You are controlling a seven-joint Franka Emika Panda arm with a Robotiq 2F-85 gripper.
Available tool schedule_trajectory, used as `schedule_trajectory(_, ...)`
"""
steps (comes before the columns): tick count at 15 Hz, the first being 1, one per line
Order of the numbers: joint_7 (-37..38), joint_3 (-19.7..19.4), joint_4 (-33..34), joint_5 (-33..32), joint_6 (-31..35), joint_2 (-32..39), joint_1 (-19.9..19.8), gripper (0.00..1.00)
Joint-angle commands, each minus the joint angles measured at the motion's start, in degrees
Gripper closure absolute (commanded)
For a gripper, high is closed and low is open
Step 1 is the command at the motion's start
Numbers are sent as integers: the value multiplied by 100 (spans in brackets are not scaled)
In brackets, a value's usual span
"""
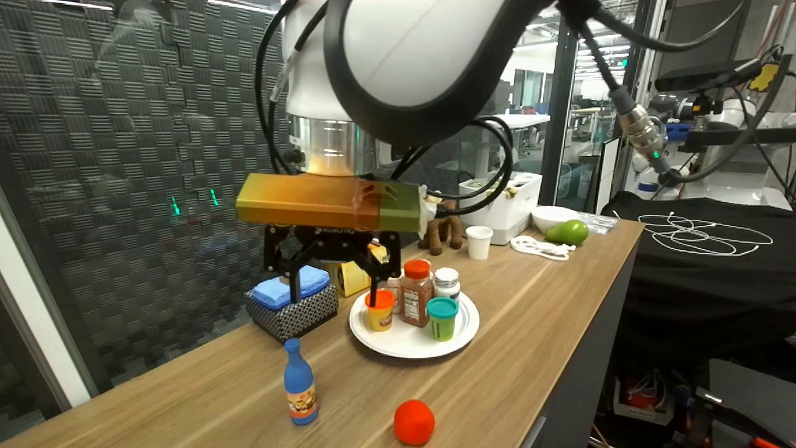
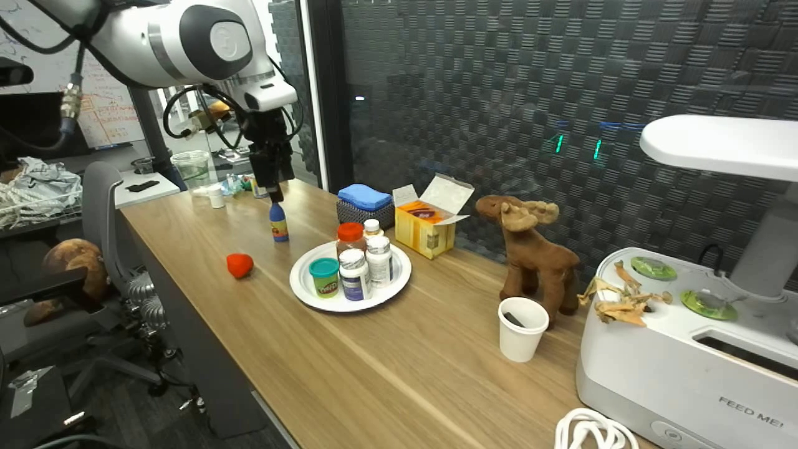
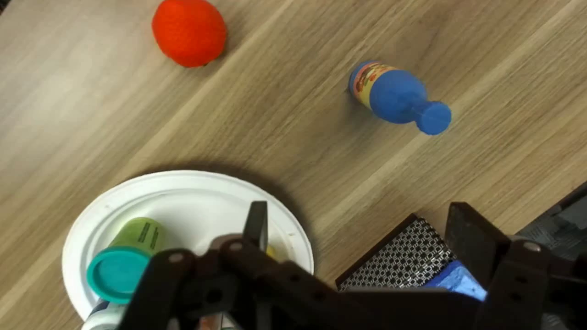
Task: Pick up all the objects surrounding the white plate and arrange them on the plate
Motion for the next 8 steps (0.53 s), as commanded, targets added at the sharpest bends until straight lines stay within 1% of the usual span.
schedule_trajectory(1, -70, -21, 866, 294, -451, 634, 230, 0)
schedule_trajectory(4, -30, -72, 1292, 343, -800, 929, 411, 0)
schedule_trajectory(8, 84, -197, 1696, 201, -1243, 1110, 606, 0)
